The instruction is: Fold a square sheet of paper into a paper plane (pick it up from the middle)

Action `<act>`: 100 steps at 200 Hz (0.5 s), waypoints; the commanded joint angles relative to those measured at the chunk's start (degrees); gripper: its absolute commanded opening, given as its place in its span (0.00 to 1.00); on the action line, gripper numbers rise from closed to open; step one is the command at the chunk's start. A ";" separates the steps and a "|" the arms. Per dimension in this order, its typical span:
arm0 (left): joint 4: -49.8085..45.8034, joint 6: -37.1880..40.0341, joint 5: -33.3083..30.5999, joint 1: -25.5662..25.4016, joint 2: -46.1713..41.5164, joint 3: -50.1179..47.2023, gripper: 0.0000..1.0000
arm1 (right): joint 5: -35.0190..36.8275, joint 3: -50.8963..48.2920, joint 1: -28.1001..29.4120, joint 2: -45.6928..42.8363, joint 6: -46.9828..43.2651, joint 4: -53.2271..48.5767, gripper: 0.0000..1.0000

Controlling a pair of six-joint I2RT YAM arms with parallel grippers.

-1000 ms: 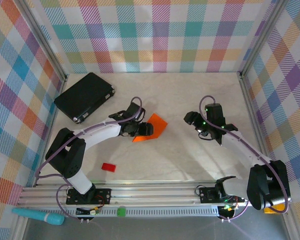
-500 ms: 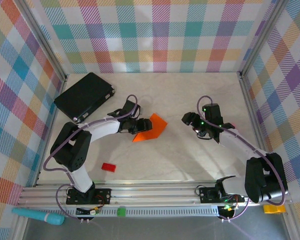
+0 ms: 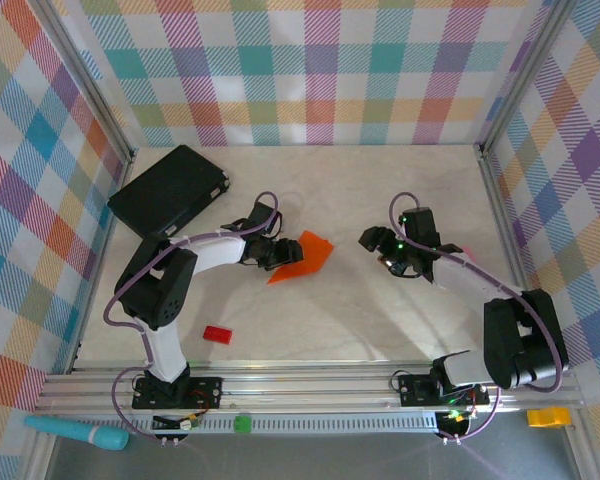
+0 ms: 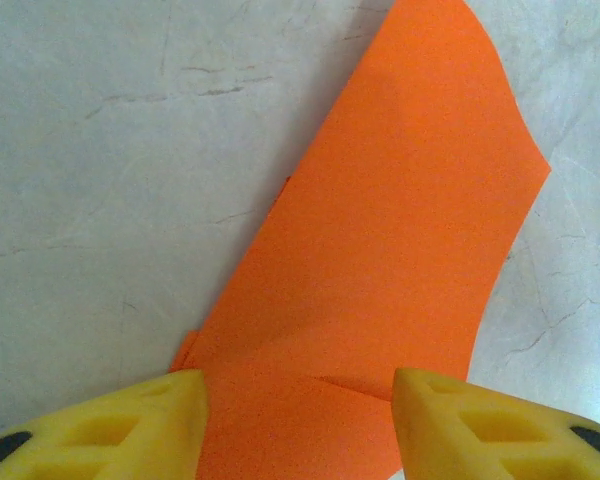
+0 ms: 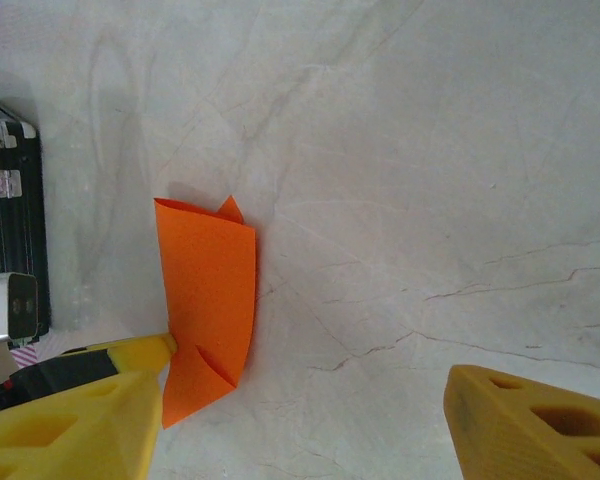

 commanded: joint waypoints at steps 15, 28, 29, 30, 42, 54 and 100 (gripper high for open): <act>1.82 -4.21 3.32 -0.07 1.71 -1.73 0.49 | -2.57 -0.05 4.01 3.67 5.84 3.96 0.71; 2.41 -5.80 3.91 -0.25 1.55 -2.66 0.48 | -2.87 0.03 6.17 5.27 8.28 5.62 0.69; 2.47 -5.94 3.91 -0.25 1.50 -2.72 0.48 | -2.88 0.00 6.38 5.38 8.39 5.82 0.69; 2.54 -6.02 3.91 -0.30 1.48 -2.80 0.48 | -2.88 -0.02 6.58 5.52 8.62 5.92 0.69; 3.10 -7.55 4.17 -0.52 1.19 -3.63 0.47 | -2.84 0.03 8.95 7.12 10.87 7.75 0.67; 3.75 -8.58 4.22 -0.74 0.84 -4.21 0.46 | -2.49 0.02 11.17 8.71 13.14 9.55 0.65; 3.30 -9.07 2.55 -0.78 0.52 -4.49 0.44 | -2.94 -0.12 16.14 14.80 19.56 17.84 0.56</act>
